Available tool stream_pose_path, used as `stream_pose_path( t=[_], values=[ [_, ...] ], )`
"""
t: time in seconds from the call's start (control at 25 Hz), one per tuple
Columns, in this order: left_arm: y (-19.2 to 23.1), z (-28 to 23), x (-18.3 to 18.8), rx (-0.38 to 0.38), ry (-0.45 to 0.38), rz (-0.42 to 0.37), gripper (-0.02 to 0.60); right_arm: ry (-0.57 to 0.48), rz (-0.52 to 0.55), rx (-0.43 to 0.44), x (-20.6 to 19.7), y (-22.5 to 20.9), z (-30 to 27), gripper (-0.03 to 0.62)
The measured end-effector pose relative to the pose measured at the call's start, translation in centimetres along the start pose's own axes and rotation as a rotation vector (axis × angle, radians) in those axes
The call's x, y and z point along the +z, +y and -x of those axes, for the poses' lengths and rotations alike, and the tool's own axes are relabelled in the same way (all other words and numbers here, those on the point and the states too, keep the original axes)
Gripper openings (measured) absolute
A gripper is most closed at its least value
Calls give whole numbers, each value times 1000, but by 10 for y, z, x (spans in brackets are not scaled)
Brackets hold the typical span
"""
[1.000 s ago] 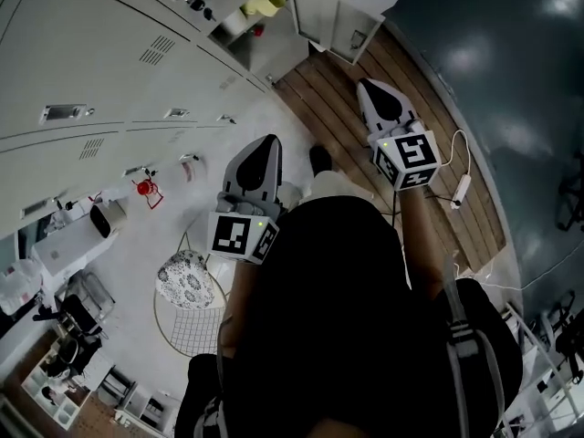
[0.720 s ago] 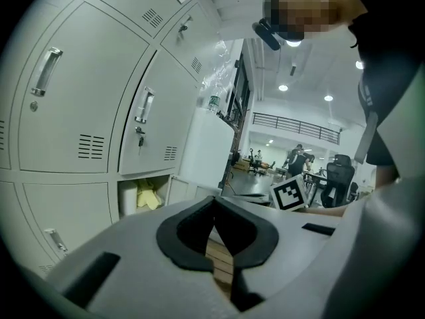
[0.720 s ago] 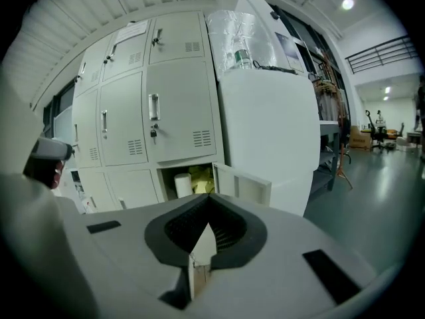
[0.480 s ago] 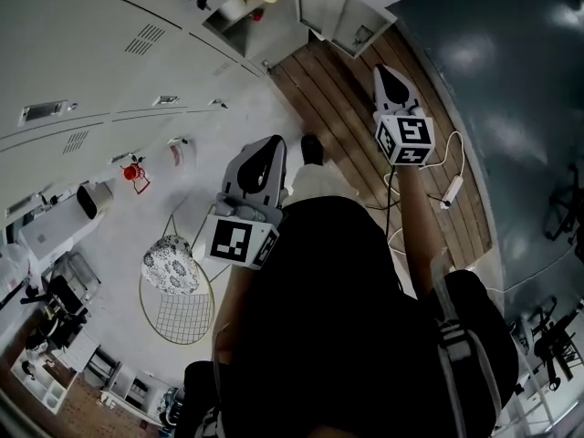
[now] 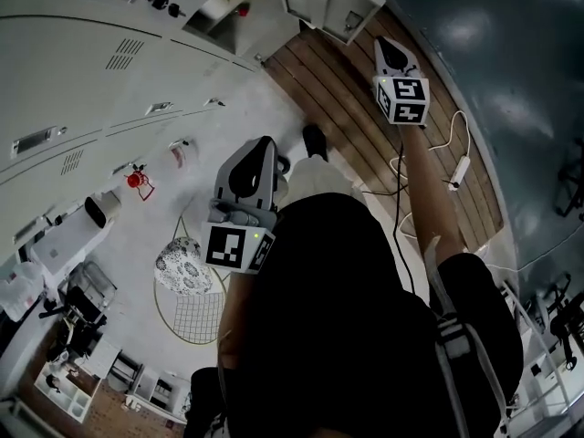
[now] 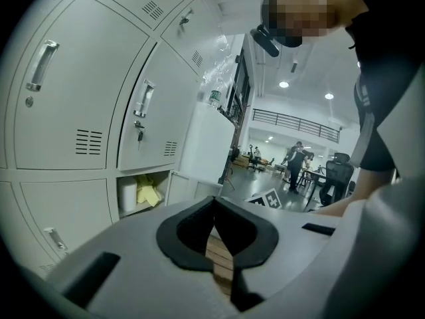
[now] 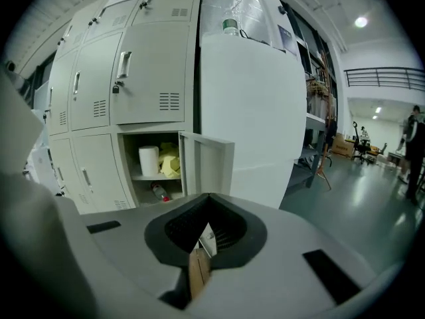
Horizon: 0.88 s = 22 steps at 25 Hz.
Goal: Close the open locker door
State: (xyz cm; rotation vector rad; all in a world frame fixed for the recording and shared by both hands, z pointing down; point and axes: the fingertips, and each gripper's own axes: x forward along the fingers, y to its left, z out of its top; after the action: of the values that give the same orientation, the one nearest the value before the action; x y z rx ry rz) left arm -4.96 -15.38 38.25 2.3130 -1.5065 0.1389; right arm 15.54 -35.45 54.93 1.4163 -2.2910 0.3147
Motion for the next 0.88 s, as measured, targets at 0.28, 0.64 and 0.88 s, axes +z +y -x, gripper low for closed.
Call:
stream_pose_path(
  t=[0.28,0.64,0.88],
  values=[
    [-10,-9,-10,-19,32,-1,17,63,3,-8,-19,-19,-28,5],
    [-20,-14,-8,-30,45,-20,17,97,21,0,-25,-33,-46,5],
    [-23,-15,-11,-21,53,-25,17,119,70,22,-22,-36,-63,35]
  ],
)
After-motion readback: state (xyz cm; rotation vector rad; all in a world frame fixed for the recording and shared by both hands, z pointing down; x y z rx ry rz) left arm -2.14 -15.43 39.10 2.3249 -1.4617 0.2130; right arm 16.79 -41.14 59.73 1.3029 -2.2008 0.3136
